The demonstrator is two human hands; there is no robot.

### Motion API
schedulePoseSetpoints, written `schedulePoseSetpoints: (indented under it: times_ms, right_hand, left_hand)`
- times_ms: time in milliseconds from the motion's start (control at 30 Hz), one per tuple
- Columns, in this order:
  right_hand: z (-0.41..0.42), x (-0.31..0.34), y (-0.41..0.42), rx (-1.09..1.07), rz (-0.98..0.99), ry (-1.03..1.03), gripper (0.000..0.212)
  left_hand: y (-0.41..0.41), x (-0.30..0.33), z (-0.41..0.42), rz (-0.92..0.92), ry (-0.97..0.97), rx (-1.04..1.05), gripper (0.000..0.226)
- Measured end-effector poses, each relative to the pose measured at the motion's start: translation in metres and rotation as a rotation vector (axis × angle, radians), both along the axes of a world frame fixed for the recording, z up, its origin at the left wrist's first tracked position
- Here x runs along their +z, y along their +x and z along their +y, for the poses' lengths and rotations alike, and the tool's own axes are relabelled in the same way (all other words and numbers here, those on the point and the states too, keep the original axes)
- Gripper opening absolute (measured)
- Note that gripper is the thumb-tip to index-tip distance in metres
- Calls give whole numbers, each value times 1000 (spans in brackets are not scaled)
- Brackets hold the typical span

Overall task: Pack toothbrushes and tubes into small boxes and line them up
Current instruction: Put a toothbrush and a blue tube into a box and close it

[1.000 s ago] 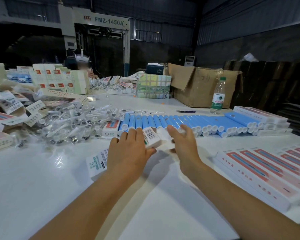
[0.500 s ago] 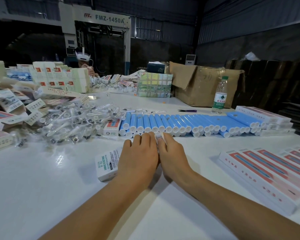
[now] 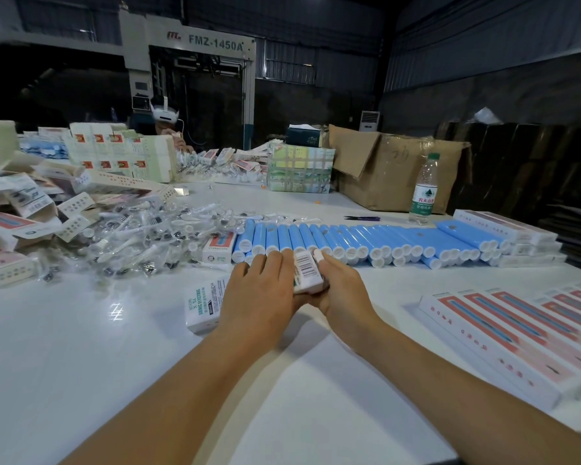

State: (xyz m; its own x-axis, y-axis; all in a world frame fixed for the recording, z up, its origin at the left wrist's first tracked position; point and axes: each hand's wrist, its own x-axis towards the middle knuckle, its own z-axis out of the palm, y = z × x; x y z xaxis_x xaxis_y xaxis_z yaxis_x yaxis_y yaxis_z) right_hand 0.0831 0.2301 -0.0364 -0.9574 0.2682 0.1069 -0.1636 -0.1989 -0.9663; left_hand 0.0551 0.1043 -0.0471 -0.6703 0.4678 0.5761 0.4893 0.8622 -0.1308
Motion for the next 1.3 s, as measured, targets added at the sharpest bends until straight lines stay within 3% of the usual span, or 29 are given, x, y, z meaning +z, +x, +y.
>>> schedulePoseSetpoints:
  times_ms: [433,633,700,833,900,1033,1167,1300]
  right_hand:
    - [-3,-9,-4,-55,9,55,34]
    - [-4,-10,-1,-41,-3,375,52]
    - [-4,-7,3,-88,15,503,44]
    - [-5,-3,10,-326,117,588,6]
    - [-6,-6,11,-382,150,589,10]
    - [-13,-10,12,-425,254,781,16]
    - [-9,-9,13,-400,264,708,22]
    - [-8,-3,9,-301,159,489,7]
  left_hand:
    - [3,-1,4,39,-92,-4,67]
    - [2,-2,1,31,-87,24,70]
    - [2,-2,-2,33,-68,46,71]
    - [1,1,-3,18,-26,103,73]
    - [2,1,-1,5,-37,122,74]
    - [5,-1,1,28,-58,145,73]
    - [5,0,-2,10,-66,116,74]
    - [5,3,0,9,-70,107,74]
